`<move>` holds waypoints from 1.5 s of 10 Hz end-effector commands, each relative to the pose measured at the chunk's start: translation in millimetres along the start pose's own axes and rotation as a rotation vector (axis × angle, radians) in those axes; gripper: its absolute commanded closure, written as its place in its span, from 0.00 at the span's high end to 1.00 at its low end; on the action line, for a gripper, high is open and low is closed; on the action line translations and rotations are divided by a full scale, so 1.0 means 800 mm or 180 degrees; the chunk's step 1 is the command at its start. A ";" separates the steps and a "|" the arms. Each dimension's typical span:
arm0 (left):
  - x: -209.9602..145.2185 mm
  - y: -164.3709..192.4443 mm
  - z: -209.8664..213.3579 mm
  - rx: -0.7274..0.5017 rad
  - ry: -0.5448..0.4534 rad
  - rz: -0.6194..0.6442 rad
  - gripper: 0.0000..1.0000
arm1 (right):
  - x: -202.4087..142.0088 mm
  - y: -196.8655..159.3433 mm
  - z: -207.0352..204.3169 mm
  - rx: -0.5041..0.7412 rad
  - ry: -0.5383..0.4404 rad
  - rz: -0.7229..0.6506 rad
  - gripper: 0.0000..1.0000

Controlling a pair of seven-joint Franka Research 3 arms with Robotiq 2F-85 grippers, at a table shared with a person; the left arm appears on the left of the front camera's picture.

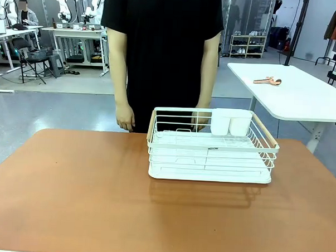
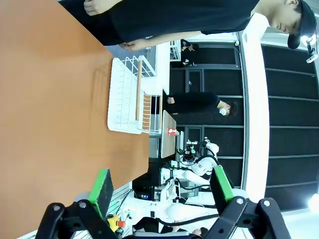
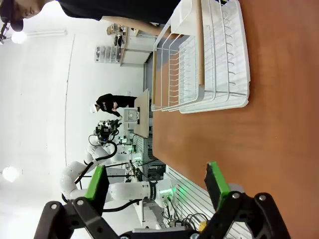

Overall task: Clean the table.
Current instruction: Pick up the Lint Roller when the human hands it over.

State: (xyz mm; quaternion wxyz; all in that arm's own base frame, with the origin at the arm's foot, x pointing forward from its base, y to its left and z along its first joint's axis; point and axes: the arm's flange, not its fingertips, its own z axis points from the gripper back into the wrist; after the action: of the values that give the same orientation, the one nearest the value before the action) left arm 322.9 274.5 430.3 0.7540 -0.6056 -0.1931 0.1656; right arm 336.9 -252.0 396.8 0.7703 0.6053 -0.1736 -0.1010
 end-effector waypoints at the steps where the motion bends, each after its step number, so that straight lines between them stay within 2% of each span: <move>1: -0.004 0.000 0.012 -0.0014 -0.0021 -0.0016 1.00 | -0.006 0.022 0.011 -0.0026 -0.0011 0.0101 1.00; 15: -0.004 0.000 0.012 -0.0014 -0.0021 -0.0016 1.00 | -0.006 0.022 0.011 -0.0026 -0.0011 0.0101 1.00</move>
State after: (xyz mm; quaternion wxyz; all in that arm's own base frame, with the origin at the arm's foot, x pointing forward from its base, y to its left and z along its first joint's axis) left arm 318.3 279.2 430.9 0.7552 -0.6012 -0.1967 0.1721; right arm 332.1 -254.6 412.7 0.7730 0.5989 -0.1874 -0.0930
